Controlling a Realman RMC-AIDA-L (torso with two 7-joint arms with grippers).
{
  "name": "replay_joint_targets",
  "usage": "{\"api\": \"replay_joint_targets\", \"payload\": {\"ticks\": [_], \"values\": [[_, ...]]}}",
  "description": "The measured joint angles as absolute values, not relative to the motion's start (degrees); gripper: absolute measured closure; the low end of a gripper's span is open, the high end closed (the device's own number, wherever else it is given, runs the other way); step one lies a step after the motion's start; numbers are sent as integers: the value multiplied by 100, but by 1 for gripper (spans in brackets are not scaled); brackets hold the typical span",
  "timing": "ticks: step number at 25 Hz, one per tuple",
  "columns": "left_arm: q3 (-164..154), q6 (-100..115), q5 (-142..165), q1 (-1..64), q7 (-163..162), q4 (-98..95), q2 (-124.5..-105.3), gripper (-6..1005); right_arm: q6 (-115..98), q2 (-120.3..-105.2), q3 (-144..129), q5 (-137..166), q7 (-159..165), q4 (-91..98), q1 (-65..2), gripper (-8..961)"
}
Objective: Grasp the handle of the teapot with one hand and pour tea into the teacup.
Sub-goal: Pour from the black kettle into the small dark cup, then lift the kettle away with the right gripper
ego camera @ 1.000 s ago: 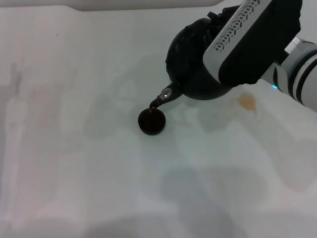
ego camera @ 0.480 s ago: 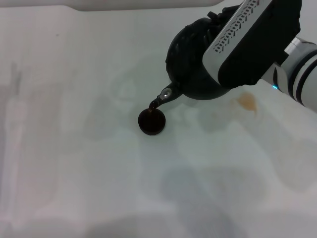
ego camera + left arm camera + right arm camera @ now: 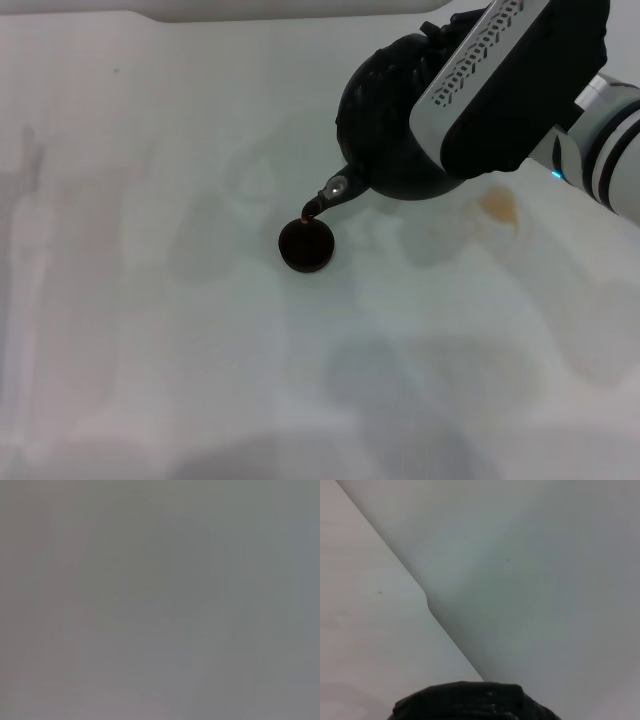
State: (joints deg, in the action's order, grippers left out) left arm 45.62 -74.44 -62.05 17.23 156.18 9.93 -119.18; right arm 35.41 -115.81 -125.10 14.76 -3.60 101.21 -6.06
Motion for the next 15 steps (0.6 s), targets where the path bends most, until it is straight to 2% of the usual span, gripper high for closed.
{"api": "replay_joint_targets", "payload": {"ticks": [15], "values": [[4562, -7444, -6205, 1723, 15618, 994, -11918, 151, 3538, -11571, -12569, 1528, -172, 10106, -599, 817]]}}
